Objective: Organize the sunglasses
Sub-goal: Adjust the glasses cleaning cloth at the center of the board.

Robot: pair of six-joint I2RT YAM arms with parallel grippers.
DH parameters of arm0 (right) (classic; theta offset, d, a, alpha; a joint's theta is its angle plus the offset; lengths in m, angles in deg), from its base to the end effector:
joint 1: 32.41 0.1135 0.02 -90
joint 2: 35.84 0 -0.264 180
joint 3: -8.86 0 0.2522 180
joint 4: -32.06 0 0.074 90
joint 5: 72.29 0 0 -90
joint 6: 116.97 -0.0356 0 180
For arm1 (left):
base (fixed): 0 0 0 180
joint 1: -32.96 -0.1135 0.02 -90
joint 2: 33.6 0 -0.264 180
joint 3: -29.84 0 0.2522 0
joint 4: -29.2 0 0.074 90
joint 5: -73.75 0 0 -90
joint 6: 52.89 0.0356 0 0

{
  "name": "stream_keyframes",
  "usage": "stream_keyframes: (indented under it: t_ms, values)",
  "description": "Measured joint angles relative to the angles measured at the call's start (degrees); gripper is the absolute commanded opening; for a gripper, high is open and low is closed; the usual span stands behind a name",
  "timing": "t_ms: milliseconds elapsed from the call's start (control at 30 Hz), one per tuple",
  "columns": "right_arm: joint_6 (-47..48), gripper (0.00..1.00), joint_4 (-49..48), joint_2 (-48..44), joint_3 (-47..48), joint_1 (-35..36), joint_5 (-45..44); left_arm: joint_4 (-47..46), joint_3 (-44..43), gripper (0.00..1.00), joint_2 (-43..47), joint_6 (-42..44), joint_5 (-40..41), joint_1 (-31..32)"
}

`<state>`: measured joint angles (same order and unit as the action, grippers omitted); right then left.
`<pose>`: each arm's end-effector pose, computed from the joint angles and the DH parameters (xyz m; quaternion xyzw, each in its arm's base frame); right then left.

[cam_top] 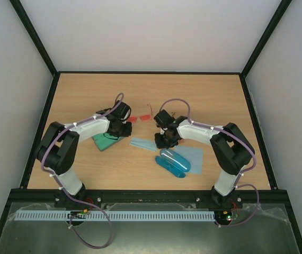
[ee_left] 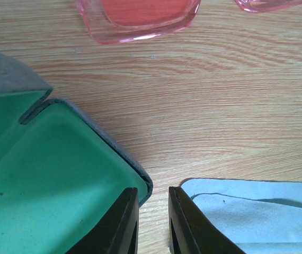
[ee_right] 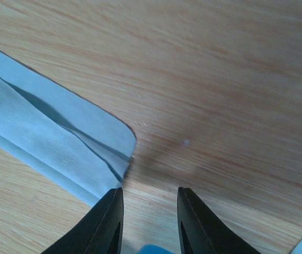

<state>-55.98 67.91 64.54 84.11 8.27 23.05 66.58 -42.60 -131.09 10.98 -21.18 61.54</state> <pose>0.2625 0.2300 0.1704 -0.1099 0.9609 0.1800 0.1796 0.2914 -0.1623 0.1714 0.0310 0.9699 -0.1465 0.1922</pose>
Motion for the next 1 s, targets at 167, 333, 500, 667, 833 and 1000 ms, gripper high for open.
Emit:
stream_keyframes:
  t_ms: [167,333,500,667,833,1000]
  values:
    - [-0.96,0.29,-0.26,0.0,-2.14,0.0,0.94,0.7,-0.94,0.2,-1.95,1.36,-0.55,0.0]
    - [-1.14,0.29,-1.01,0.0,-2.19,0.0,1.42,0.94,-1.11,0.2,-2.23,1.51,-0.68,0.0]
    - [-1.2,0.29,-1.05,0.0,-2.08,0.0,1.7,0.81,0.5,0.22,-0.52,1.14,-0.72,0.02]
    - [-1.22,0.29,-1.11,0.0,-1.79,0.04,1.75,1.33,1.66,0.27,1.75,0.48,-0.76,0.52]
    - [-1.22,0.29,-1.16,0.02,-0.39,0.26,1.75,1.29,1.7,0.23,3.19,0.02,-1.22,1.44]
    - [-1.22,0.29,-1.29,0.15,0.81,0.42,1.73,1.29,1.7,0.22,3.19,-0.02,-1.57,2.75]
